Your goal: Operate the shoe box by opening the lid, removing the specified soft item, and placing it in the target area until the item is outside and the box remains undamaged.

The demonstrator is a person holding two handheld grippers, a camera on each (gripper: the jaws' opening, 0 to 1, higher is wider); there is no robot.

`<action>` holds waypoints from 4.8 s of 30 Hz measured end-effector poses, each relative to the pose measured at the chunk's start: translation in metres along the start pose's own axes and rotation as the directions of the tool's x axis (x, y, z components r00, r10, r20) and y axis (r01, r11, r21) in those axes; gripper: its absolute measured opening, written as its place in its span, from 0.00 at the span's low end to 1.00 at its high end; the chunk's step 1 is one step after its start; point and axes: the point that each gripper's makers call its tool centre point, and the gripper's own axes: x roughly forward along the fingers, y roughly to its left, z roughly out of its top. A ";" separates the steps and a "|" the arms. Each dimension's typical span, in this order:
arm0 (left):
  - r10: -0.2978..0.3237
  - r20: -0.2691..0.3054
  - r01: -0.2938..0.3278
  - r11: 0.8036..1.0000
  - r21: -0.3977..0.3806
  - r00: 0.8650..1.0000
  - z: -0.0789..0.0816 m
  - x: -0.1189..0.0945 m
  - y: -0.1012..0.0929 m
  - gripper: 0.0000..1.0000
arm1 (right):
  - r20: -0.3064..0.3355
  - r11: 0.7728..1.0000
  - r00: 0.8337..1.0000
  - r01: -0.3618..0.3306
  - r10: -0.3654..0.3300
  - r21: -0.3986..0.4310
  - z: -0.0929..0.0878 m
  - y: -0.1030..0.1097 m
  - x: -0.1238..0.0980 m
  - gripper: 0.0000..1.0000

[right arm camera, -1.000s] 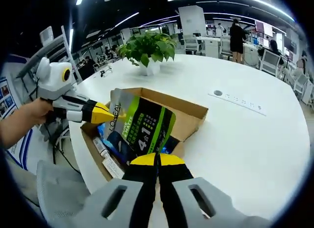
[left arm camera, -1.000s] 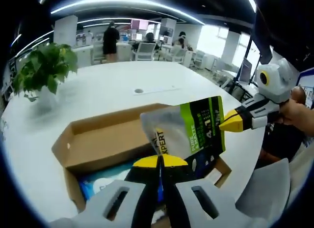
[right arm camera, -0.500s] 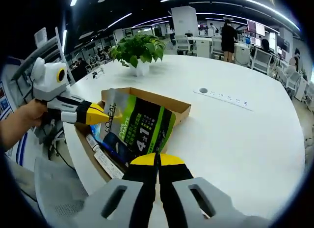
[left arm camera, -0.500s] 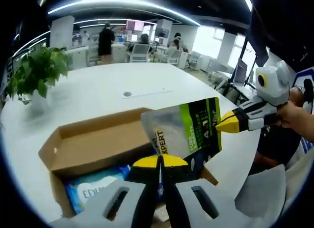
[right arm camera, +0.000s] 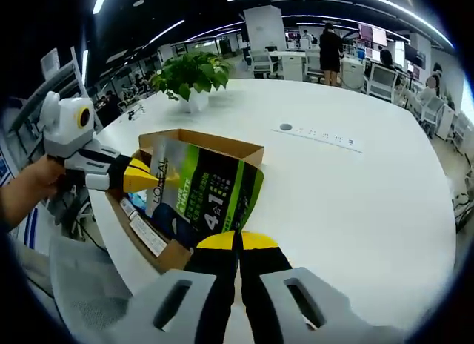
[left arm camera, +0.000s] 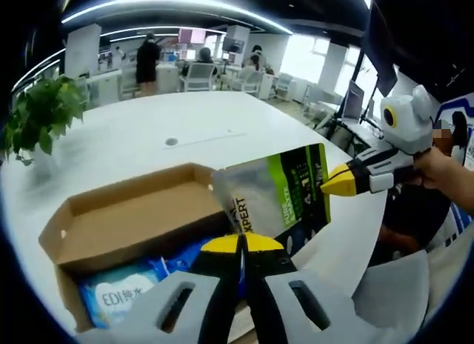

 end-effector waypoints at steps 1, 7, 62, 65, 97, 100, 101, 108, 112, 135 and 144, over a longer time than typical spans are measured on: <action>-0.002 -0.001 0.002 1.000 0.002 1.000 0.000 0.002 -0.002 0.00 | -0.002 1.000 1.000 0.004 -0.004 0.002 -0.001 -0.003 -0.001 0.00; -0.016 -0.012 0.016 1.000 0.012 1.000 0.002 0.012 -0.013 0.00 | -0.012 1.000 1.000 0.023 -0.023 0.016 -0.008 -0.017 -0.007 0.00; 0.022 -0.326 0.065 0.965 0.254 0.945 -0.035 0.119 -0.044 0.00 | -0.093 0.991 0.990 0.109 -0.102 0.075 -0.063 -0.112 0.034 0.00; 0.053 -0.357 0.077 0.937 0.340 0.933 -0.042 0.123 -0.043 0.00 | -0.091 0.992 0.991 0.103 -0.096 0.078 -0.066 -0.114 0.038 0.00; 0.113 -0.392 0.138 0.819 0.558 0.913 -0.056 0.154 -0.037 0.00 | -0.085 0.992 0.992 0.103 -0.097 0.076 -0.084 -0.129 0.064 0.00; 0.125 -0.390 0.144 0.793 0.591 0.912 -0.057 0.157 -0.036 0.01 | -0.084 0.992 0.991 0.107 -0.101 0.070 -0.085 -0.131 0.065 0.00; 0.127 -0.390 0.146 0.788 0.598 0.912 -0.057 0.158 -0.036 0.01 | -0.086 0.992 0.991 0.107 -0.101 0.070 -0.085 -0.131 0.066 0.00; 0.143 -0.381 0.162 0.730 0.663 0.913 -0.057 0.160 -0.033 0.02 | -0.100 0.992 0.989 0.111 -0.105 0.055 -0.089 -0.131 0.069 0.00; 0.144 -0.382 0.161 0.732 0.662 0.913 -0.055 0.160 -0.030 0.03 | -0.103 0.991 0.989 0.116 -0.108 0.065 -0.090 -0.132 0.071 0.00; 0.054 -0.264 0.102 0.833 0.544 0.963 -0.015 0.128 -0.047 0.18 | -0.075 0.982 0.984 0.169 -0.163 0.084 -0.072 -0.140 0.054 0.14; 0.001 -0.211 0.089 0.904 0.419 0.978 -0.006 0.099 -0.047 0.31 | -0.040 0.987 0.989 0.142 -0.139 0.074 -0.053 -0.125 0.032 0.24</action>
